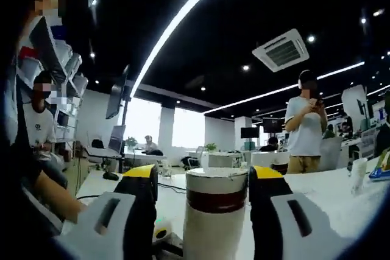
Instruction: Grasp the water cup twist off the cup lid place the cup lid on the table
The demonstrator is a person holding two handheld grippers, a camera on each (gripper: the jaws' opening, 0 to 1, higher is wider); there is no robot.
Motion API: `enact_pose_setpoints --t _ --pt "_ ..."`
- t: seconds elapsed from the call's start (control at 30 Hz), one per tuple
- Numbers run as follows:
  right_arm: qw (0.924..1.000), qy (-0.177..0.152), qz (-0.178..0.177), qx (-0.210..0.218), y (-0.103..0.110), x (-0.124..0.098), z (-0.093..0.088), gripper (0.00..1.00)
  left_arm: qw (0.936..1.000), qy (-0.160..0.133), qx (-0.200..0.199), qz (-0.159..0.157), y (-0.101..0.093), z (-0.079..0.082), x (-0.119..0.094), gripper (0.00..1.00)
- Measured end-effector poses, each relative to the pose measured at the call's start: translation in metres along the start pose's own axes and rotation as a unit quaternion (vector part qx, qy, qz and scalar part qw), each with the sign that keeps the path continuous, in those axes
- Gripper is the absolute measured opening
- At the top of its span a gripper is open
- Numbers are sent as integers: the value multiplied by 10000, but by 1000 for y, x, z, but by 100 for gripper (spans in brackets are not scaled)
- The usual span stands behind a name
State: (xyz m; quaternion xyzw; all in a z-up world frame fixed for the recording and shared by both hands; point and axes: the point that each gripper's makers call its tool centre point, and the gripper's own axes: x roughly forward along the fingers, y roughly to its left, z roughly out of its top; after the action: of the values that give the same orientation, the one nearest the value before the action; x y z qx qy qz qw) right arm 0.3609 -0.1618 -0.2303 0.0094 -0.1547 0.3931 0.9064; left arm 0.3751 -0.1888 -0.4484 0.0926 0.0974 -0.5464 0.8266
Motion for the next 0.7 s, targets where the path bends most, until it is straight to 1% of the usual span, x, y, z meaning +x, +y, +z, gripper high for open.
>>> enact_pose_setpoints --t 0.03,0.07,0.13,0.23,0.3,0.37,0.5,0.63,0.7 --pt "9998 -20 -127 -125 -3 0 2 62 10000 -2 0 -19 0 0 0 51" --pt "9996 23 -231 -159 -7 1 2 61 10000 -3 -2 -22 0 0 0 51" --pt "9997 27 -212 -98 -10 4 3 59 10000 -4 0 -27 1 0 0 51" --pt "9996 129 -223 -65 -13 8 2 57 10000 0 6 -47 1 0 0 51" --pt "9994 205 -212 -175 -12 10 0 57 10000 0 11 -46 1 0 1 51" --pt "9989 354 -149 -280 -9 14 -6 57 10000 -6 11 -45 1 0 0 51" --pt "9986 464 -14 -267 -4 21 -16 55 10000 -13 -8 7 2 1 0 50" --pt "9985 397 -13 -389 -5 20 -11 49 10000 -17 -8 1 1 1 0 50" --pt "9983 404 34 -408 -6 20 -11 50 10000 -20 0 0 1 1 0 50"
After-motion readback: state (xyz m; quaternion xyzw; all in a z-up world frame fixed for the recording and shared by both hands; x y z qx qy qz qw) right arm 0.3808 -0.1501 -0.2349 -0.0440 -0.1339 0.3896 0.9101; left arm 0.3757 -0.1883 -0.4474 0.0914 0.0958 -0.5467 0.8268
